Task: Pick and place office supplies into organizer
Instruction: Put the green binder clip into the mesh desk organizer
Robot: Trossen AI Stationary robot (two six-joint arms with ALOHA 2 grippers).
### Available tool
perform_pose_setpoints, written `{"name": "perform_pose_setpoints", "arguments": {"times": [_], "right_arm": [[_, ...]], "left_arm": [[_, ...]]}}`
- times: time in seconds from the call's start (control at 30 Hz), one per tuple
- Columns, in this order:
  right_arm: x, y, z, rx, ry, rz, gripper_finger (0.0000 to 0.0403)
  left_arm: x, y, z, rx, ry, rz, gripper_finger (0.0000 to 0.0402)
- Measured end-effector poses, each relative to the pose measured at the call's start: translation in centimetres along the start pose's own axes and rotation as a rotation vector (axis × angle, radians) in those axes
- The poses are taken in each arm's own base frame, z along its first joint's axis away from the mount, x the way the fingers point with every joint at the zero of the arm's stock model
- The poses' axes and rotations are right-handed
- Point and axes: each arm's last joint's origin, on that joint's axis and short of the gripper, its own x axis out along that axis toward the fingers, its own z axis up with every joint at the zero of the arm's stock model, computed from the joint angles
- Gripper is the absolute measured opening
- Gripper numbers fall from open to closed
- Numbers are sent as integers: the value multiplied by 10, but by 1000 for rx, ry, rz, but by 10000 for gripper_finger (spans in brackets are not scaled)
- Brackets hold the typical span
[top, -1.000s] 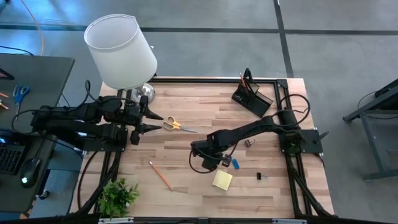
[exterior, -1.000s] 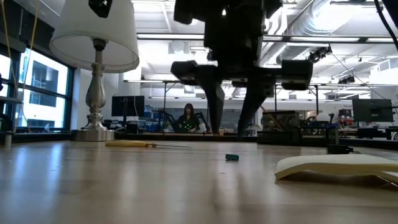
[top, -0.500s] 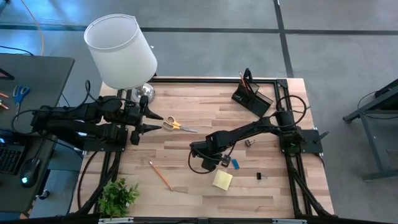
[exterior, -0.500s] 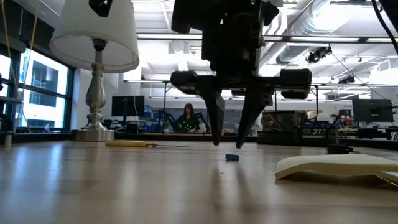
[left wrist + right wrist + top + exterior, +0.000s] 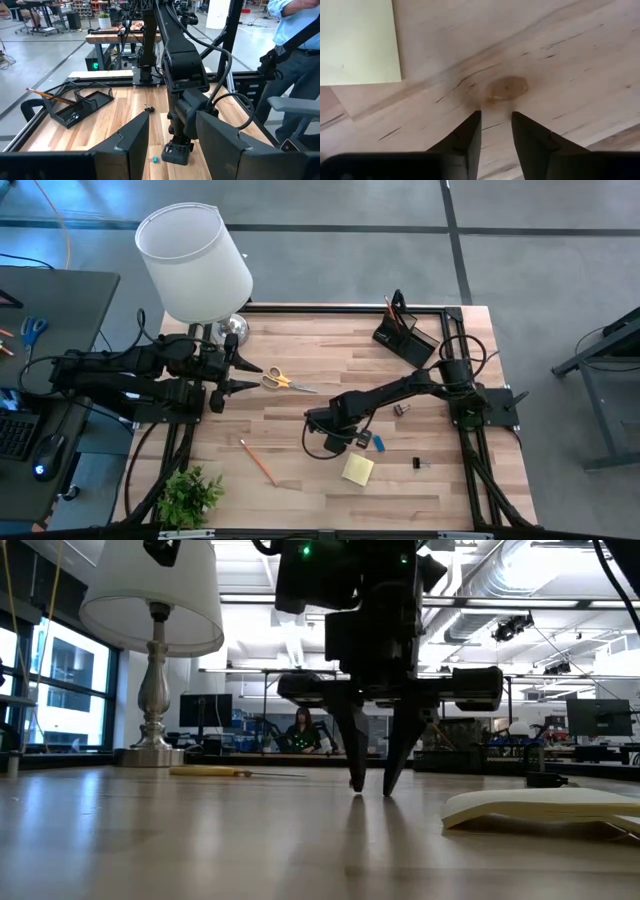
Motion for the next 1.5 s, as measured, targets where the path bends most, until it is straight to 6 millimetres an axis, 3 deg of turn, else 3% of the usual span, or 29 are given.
{"name": "perform_pose_setpoints", "arguments": {"times": [0.13,0.27,0.4,0.57,0.9,1.5], "right_arm": [[-4,-3,-6,49,97,-65,95],[-23,-16,-19,249,82,-154,89],[-34,-23,-37,330,27,-85,87],[-33,-25,-54,240,32,-26,87],[-32,-27,-53,41,35,-48,87],[-31,-30,-50,-81,24,-88,87]], "left_arm": [[0,0,0,0,0,0,154],[0,0,0,0,0,0,154],[0,0,0,0,0,0,154],[0,0,0,0,0,0,154],[0,0,0,1,1,0,154],[0,0,0,3,1,0,154]]}}
